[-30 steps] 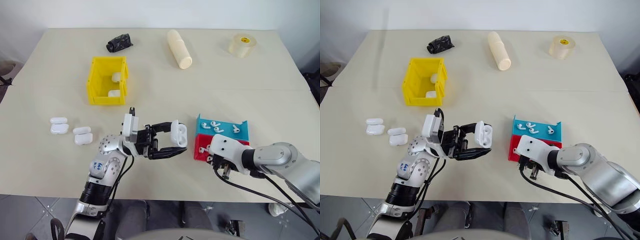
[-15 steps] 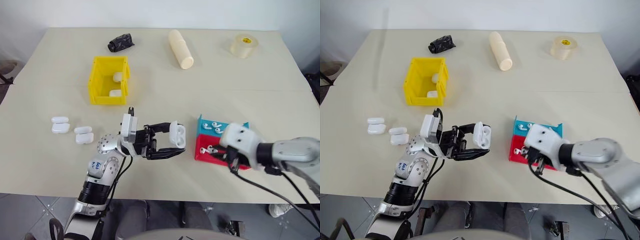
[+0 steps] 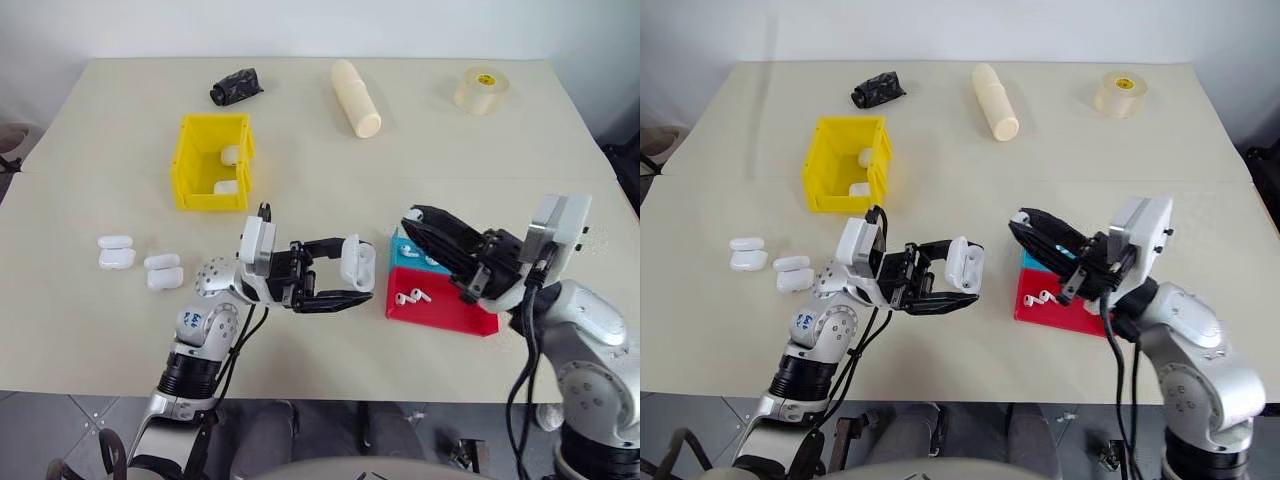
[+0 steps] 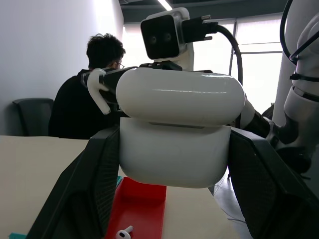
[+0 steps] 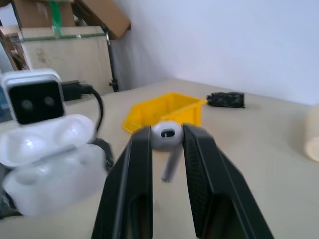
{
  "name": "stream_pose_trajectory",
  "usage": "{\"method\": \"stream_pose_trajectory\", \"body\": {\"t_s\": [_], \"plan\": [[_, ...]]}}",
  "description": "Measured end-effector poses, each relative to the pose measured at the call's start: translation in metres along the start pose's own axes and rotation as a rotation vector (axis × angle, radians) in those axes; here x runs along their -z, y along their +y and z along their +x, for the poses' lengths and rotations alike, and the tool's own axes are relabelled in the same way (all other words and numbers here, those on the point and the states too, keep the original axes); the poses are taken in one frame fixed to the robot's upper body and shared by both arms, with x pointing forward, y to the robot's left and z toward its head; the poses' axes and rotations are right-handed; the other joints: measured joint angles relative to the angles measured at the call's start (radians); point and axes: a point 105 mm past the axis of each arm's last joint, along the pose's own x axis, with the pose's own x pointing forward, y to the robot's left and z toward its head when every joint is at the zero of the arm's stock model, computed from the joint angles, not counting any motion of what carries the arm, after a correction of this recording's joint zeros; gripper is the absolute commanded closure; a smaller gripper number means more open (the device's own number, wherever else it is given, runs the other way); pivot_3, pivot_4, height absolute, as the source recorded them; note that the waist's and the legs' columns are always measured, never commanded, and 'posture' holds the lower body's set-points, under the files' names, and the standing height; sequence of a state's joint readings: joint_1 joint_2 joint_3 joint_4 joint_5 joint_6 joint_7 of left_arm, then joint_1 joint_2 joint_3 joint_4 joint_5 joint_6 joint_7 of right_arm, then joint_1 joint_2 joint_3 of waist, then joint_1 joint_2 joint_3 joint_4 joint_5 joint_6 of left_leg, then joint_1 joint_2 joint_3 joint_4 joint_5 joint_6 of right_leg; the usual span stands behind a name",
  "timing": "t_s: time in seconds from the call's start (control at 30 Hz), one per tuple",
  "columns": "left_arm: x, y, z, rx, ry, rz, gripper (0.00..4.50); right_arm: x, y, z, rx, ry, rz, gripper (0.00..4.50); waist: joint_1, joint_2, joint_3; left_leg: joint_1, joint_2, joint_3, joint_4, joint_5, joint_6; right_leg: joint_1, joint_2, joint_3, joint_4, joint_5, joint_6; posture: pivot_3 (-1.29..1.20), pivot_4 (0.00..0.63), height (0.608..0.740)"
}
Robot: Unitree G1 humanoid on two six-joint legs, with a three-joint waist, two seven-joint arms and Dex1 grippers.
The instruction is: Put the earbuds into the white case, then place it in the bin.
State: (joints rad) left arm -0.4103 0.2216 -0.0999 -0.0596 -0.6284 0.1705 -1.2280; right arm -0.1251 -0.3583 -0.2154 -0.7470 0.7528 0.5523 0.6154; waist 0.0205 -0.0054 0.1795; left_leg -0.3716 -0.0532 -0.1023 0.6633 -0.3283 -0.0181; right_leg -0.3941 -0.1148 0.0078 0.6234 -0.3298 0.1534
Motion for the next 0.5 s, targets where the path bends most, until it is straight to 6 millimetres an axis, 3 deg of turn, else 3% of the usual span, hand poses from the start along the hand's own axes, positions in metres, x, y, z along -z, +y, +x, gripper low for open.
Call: {"method": "stream_pose_trajectory", "body": {"t_s": [0.3,0.5], "plan": [[-0.001,0.002,0.001,-0.007,-0.002,-0.058,1.67,0.0,0.024,0.018,-0.035,-0.151,0.097,3.98,0.0,0.0,0.0,0.0,-0.001,0.0,0.0,0.0,0.0,0.0,0.0,0.0,0.001,0.0,0.0,0.0,0.15,0.74],[-0.003,0.004,0.002,-0.023,-0.012,-0.081,1.67,0.006,0.032,0.019,-0.03,-0.178,0.148,3.98,-0.002,0.0,0.0,0.0,-0.001,0.0,0.0,0.0,0.0,0.0,0.0,0.0,0.001,0.0,0.0,0.0,0.15,0.74]]}}
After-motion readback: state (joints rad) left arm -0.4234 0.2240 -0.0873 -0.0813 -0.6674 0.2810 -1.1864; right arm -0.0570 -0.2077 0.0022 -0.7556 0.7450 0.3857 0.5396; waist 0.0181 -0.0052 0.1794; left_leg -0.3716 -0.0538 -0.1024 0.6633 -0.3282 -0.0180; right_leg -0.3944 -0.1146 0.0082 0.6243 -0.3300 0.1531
